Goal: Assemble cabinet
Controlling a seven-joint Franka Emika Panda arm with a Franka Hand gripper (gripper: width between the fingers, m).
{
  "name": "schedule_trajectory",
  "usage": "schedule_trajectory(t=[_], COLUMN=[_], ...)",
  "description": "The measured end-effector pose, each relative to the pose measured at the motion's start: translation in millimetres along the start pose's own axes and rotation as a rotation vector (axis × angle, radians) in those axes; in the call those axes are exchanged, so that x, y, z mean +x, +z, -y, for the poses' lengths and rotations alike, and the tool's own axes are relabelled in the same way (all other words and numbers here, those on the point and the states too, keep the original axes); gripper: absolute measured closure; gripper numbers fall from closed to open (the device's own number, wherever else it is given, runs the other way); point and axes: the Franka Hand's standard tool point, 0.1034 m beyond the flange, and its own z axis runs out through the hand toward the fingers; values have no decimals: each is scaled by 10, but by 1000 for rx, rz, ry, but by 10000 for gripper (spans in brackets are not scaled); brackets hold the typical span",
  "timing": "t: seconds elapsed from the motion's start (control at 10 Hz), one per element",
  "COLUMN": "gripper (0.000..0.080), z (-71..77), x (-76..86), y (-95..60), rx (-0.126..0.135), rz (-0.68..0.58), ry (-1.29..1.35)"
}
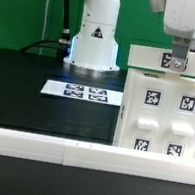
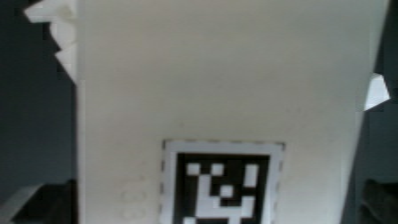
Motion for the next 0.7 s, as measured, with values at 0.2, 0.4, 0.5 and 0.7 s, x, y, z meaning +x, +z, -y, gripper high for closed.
schedule_trajectory(t=[0.2, 0.4, 0.5, 0.7], gripper=[202, 229, 229, 231], z=[-9, -15, -14, -16], x=[-8, -14, -12, -16], y=[-3, -5, -5, -3], rx=[0, -1, 0, 0], rz=[-1, -1, -2, -3], ry=[23, 54, 126, 376])
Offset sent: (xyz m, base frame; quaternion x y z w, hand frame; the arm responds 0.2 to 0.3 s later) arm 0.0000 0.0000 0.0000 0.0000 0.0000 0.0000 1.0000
